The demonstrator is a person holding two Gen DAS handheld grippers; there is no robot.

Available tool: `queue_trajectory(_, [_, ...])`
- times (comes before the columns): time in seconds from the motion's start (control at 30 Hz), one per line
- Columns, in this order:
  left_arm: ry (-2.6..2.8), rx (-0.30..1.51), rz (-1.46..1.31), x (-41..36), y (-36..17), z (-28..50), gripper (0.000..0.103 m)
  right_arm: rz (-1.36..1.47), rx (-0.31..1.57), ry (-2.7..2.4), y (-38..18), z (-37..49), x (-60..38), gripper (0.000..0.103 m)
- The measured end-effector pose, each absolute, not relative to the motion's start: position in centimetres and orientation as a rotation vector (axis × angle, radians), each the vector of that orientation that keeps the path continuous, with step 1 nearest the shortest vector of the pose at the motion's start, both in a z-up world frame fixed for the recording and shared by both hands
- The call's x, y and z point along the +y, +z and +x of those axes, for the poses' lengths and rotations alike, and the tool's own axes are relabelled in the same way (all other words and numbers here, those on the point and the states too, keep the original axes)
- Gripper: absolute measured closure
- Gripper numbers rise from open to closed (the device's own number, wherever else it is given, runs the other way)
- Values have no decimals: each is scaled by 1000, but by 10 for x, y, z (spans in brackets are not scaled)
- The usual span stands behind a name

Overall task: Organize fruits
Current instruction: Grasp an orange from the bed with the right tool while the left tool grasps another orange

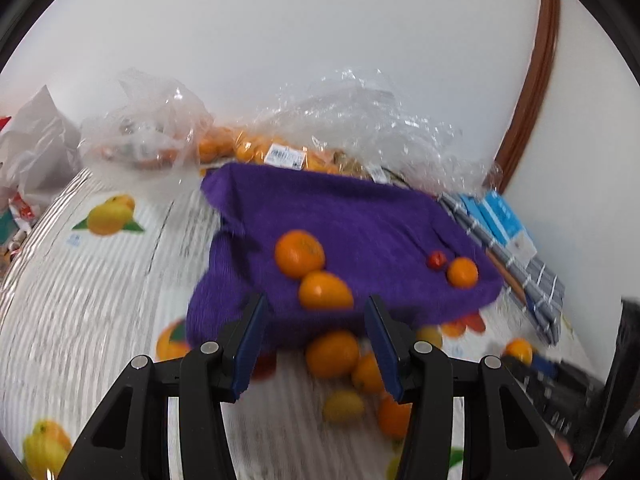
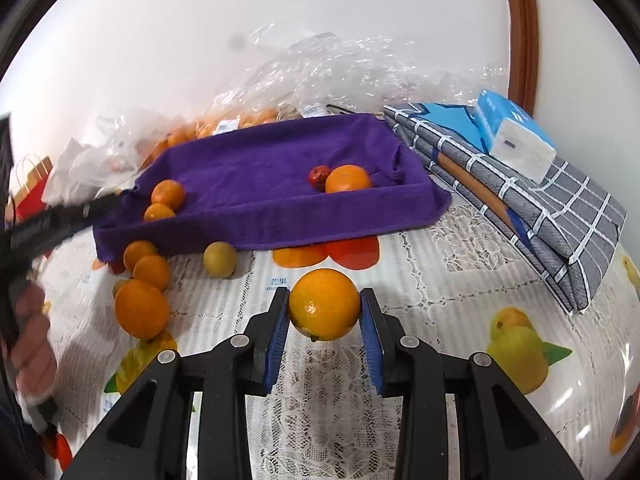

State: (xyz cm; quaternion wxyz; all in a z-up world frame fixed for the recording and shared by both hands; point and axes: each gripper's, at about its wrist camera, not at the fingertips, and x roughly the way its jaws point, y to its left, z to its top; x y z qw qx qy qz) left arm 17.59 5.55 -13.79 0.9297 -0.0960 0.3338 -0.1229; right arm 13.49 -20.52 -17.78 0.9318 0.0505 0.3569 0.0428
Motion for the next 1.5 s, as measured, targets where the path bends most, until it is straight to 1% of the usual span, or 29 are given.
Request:
queue_trajectory(0.3, [-267,808,-264,45,-159,185,55,118,715,109,-176,131,-205,68])
queue_trajectory(0.5, [-273,844,-344,44,-168,197,55,131,723,118,-178,132,-206,68])
queue_trajectory(0.57, [-275,847,-355,43,-169,200,58,124,727,133,-178,133,-203,68])
queue_trajectory(0.6, [-261,844,-342,42,-169,199,66,119,727,135,-178,133,-202,68])
queue_trajectory(0.63, [-253,844,-333,42,-170,199,69,115,726,138,-178,133,-201,68])
queue_trajectory(0.87, [-249,802,-412,60,-171,186,70,128,722,135,-178,131,-204,68])
queue_trajectory(1.1, [-180,824,-416,70,-174,189,70,121,724,136,-178,130,-202,68])
queue_trajectory(1.23, [-181,841,-396,67,-176,190,66,111,734,138,-179,132,-200,68])
queue_trajectory(1.37, [-179,846,-393,65,-176,191,65,111,742,135,-180,133,-200,68])
queue_trajectory(1.4, [-179,847,-383,63,-176,190,66,111,740,136,-180,133,-200,68])
queue_trajectory(1.43, [-184,845,-376,62,-176,189,70,110,737,136,-179,132,-200,68])
queue_trajectory(1.5, [-186,834,-352,59,-173,186,70,109,734,135,-179,132,-200,68])
